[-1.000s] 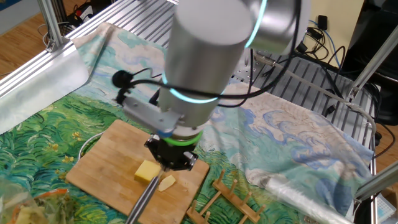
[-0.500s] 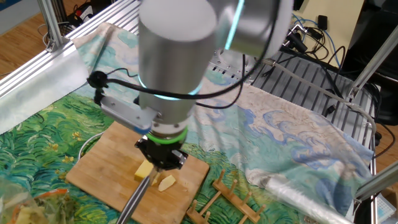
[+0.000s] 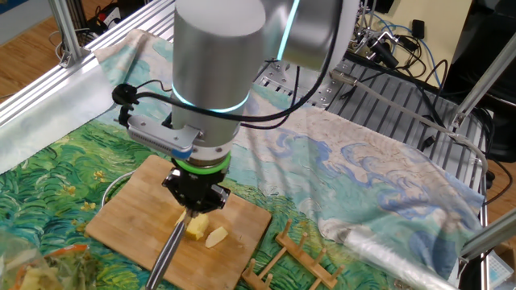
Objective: Chop the potatoes
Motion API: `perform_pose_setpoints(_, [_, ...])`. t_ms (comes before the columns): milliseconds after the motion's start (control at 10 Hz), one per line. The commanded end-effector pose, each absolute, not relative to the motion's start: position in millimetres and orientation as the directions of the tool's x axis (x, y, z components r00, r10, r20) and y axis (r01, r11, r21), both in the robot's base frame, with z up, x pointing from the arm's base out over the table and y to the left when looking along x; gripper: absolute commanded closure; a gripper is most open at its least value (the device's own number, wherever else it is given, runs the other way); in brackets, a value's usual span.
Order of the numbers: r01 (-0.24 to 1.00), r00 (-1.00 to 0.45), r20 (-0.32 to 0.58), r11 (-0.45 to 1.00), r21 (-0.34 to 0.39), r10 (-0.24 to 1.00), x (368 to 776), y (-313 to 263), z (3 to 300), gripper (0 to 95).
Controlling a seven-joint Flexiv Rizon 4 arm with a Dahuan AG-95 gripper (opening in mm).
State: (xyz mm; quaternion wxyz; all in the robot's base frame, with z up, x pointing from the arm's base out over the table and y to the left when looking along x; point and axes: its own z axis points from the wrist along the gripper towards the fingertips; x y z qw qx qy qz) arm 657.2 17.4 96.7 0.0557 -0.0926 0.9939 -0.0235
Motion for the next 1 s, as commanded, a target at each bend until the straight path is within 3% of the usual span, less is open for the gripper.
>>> perform_pose_setpoints(100, [-0.168, -0.980, -0.104, 0.985, -0.044, -0.172, 658, 17, 93, 95.0])
perform_pose_setpoints(1000, [-0.157, -0.980, -0.121, 0.987, -0.015, -0.158, 650, 19, 76, 95.0])
